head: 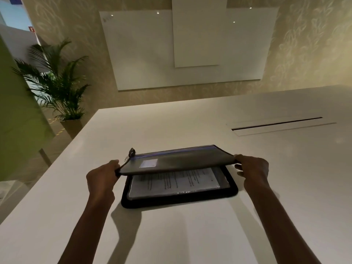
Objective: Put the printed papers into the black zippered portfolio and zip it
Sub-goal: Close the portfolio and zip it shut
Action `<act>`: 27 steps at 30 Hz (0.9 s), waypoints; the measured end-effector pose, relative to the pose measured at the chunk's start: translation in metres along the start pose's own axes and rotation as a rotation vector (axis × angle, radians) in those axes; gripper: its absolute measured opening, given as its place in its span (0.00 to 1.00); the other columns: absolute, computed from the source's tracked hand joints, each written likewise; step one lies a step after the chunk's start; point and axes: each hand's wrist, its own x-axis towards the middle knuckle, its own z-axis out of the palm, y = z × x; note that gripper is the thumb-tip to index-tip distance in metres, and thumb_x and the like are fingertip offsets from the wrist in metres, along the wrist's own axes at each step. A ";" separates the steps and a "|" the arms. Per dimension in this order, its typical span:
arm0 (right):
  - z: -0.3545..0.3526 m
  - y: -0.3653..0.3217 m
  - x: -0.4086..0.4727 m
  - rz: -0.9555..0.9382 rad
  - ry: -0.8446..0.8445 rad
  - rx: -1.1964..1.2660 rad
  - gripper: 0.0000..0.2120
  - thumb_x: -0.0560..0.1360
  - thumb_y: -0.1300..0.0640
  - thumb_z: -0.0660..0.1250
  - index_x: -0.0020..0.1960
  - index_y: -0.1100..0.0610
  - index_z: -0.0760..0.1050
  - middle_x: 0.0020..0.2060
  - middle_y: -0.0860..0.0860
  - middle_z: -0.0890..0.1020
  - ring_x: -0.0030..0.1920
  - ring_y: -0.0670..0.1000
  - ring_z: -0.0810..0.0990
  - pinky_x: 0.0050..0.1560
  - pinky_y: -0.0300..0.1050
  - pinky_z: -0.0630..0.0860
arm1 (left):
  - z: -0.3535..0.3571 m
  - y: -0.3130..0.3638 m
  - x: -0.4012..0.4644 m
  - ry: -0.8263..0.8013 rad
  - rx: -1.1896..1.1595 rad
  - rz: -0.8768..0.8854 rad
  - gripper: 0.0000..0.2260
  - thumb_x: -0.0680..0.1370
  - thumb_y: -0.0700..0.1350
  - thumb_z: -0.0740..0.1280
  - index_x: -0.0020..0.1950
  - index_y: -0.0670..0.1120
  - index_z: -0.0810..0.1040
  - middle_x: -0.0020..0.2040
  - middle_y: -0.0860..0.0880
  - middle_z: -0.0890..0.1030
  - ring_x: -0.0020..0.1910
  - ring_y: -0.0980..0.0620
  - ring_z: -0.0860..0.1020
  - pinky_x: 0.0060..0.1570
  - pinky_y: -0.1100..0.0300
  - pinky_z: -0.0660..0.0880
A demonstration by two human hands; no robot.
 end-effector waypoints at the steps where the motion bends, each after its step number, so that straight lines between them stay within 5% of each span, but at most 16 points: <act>1: -0.003 0.006 0.000 0.005 -0.001 -0.025 0.06 0.68 0.61 0.75 0.40 0.63 0.81 0.38 0.58 0.84 0.39 0.56 0.85 0.37 0.47 0.79 | -0.002 -0.007 -0.001 0.001 0.080 0.029 0.05 0.68 0.42 0.72 0.33 0.47 0.78 0.34 0.46 0.76 0.37 0.47 0.74 0.42 0.58 0.73; 3: -0.009 0.017 -0.003 0.001 -0.001 -0.060 0.05 0.68 0.62 0.76 0.36 0.60 0.80 0.36 0.58 0.83 0.39 0.58 0.84 0.38 0.47 0.78 | -0.006 -0.020 -0.004 0.023 0.184 0.086 0.06 0.68 0.40 0.72 0.32 0.48 0.80 0.29 0.50 0.75 0.35 0.49 0.72 0.41 0.57 0.70; 7: -0.015 0.037 -0.008 0.016 0.023 -0.152 0.05 0.66 0.62 0.77 0.34 0.57 0.81 0.35 0.57 0.84 0.38 0.61 0.83 0.44 0.52 0.81 | -0.013 -0.042 -0.011 0.032 0.366 0.173 0.10 0.69 0.38 0.75 0.50 0.44 0.84 0.43 0.48 0.83 0.46 0.48 0.81 0.56 0.55 0.75; 11: -0.017 0.055 -0.013 -0.013 0.013 -0.264 0.08 0.65 0.62 0.77 0.30 0.54 0.80 0.34 0.55 0.84 0.41 0.62 0.83 0.51 0.59 0.81 | -0.018 -0.057 -0.014 0.015 0.454 0.199 0.11 0.69 0.34 0.74 0.51 0.41 0.84 0.46 0.45 0.84 0.47 0.47 0.82 0.57 0.54 0.76; 16: -0.019 0.063 -0.015 -0.092 -0.025 -0.391 0.07 0.67 0.62 0.76 0.45 0.58 0.83 0.40 0.54 0.84 0.46 0.58 0.82 0.51 0.50 0.79 | -0.019 -0.067 -0.019 0.005 0.590 0.304 0.11 0.70 0.33 0.72 0.51 0.40 0.84 0.49 0.43 0.85 0.47 0.47 0.81 0.58 0.52 0.75; 21: -0.018 0.068 -0.013 -0.166 -0.062 -0.532 0.09 0.68 0.59 0.75 0.48 0.56 0.83 0.41 0.51 0.84 0.46 0.56 0.82 0.48 0.50 0.79 | -0.019 -0.076 -0.018 -0.028 0.721 0.374 0.12 0.72 0.34 0.70 0.54 0.40 0.83 0.50 0.43 0.85 0.52 0.43 0.82 0.56 0.51 0.75; 27: -0.021 0.068 -0.012 -0.203 -0.091 -0.682 0.20 0.71 0.54 0.73 0.60 0.59 0.76 0.49 0.54 0.82 0.47 0.56 0.78 0.45 0.47 0.72 | -0.018 -0.081 -0.019 -0.033 0.757 0.373 0.11 0.74 0.34 0.68 0.54 0.40 0.83 0.50 0.42 0.85 0.50 0.41 0.82 0.50 0.54 0.74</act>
